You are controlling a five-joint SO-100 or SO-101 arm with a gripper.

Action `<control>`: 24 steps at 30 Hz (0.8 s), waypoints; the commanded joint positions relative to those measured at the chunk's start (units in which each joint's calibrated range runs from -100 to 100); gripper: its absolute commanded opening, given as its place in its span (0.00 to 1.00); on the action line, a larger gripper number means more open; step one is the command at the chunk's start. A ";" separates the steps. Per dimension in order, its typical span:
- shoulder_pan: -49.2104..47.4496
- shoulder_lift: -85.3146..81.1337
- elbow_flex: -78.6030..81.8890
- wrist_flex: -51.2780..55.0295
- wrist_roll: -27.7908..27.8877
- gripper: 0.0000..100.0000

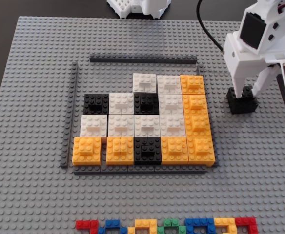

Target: Grab the cube and place it into the grid

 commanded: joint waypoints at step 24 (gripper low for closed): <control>1.49 -19.57 -19.66 13.94 3.17 0.06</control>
